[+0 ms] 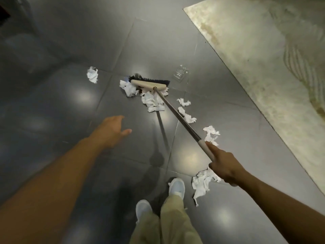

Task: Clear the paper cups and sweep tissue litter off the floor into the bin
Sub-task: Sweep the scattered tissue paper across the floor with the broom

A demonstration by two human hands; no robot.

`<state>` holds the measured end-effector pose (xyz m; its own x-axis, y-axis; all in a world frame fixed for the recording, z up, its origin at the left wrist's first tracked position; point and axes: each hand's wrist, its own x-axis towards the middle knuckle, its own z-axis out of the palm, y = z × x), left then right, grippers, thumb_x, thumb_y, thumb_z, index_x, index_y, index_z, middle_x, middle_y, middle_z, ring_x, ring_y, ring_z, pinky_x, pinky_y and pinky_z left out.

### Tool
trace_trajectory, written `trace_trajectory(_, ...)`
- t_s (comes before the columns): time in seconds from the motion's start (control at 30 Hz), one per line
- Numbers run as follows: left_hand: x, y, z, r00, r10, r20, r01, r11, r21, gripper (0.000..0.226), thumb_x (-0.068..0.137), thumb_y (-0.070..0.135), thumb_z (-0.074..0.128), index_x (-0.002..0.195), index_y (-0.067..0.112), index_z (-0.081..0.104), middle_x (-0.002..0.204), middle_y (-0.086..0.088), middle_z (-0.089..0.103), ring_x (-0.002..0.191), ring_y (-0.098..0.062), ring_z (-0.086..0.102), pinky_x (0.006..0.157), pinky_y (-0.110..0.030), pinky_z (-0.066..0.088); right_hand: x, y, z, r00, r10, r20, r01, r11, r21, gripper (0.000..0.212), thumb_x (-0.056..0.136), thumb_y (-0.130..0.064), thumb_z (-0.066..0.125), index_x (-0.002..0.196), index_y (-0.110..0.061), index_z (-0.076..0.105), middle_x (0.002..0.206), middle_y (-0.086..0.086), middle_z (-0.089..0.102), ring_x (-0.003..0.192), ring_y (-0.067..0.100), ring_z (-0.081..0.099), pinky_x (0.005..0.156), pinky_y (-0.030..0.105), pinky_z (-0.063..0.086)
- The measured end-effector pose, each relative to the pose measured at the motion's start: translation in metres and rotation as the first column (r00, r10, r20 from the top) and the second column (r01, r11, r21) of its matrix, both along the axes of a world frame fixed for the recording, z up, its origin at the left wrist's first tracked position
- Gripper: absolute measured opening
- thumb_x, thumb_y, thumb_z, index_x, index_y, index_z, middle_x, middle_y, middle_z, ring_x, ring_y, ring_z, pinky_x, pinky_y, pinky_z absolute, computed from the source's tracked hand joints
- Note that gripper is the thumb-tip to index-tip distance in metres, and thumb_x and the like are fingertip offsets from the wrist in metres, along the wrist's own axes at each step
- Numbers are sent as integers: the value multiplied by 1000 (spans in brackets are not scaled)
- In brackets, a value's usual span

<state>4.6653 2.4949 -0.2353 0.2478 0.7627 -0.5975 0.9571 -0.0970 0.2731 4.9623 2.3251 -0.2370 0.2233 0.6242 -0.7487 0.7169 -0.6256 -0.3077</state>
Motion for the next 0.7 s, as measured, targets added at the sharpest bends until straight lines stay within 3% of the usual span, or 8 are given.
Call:
trace_trajectory(0.17, 24, -32, 6, 1000, -9, 17, 8, 999, 35, 66, 92, 35, 57, 144, 4, 30, 148, -15, 35, 138, -29, 29, 112, -39, 26, 31, -10, 16, 997, 54, 48, -59, 991, 121, 74, 86, -8, 51, 148, -39, 25, 103, 9, 54, 54, 11, 47, 37, 12, 35)
trace_trajectory(0.3, 33, -47, 6, 998, 64, -10, -64, 996, 60, 66, 92, 34, 57, 144, 4, 31, 149, -15, 34, 138, -29, 29, 113, -39, 26, 40, 24, 24, 988, 151, 43, -157, 970, 186, 73, 87, -7, 50, 150, -33, 24, 106, 11, 53, 62, 16, 47, 52, 21, 38)
trace_trajectory(0.43, 37, -62, 6, 994, 105, -38, -101, 991, 90, 64, 93, 36, 54, 145, 6, 30, 149, -16, 34, 138, -29, 28, 113, -36, 23, 33, 71, 20, 952, 291, 93, -305, 928, 214, 68, 87, -8, 49, 149, -25, 26, 122, 20, 55, 96, 35, 57, 76, 32, 46)
trace_trajectory(0.5, 37, -67, 6, 993, 113, -39, -108, 989, 98, 63, 93, 35, 54, 144, 6, 30, 148, -15, 34, 138, -29, 28, 113, -35, 23, 25, 93, 19, 929, 349, 126, -369, 905, 213, 63, 86, -9, 49, 145, -23, 31, 122, 20, 56, 101, 37, 56, 81, 36, 48)
trace_trajectory(0.63, 30, -69, 3, 985, 166, -42, -161, 981, 109, 64, 92, 35, 56, 144, 7, 31, 148, -14, 35, 137, -28, 30, 113, -35, 24, -4, 124, 21, 930, 365, 43, -365, 899, 241, 47, 89, -4, 43, 134, -15, 43, 109, 18, 54, 81, 28, 51, 64, 34, 49)
trace_trajectory(0.7, 23, -72, -2, 978, 203, -41, -197, 974, 114, 65, 91, 36, 57, 144, 7, 33, 148, -15, 36, 137, -29, 31, 114, -36, 24, -21, 136, 18, 934, 357, -3, -343, 900, 270, 38, 88, -2, 41, 123, -11, 49, 96, 14, 50, 68, 25, 50, 45, 30, 50)
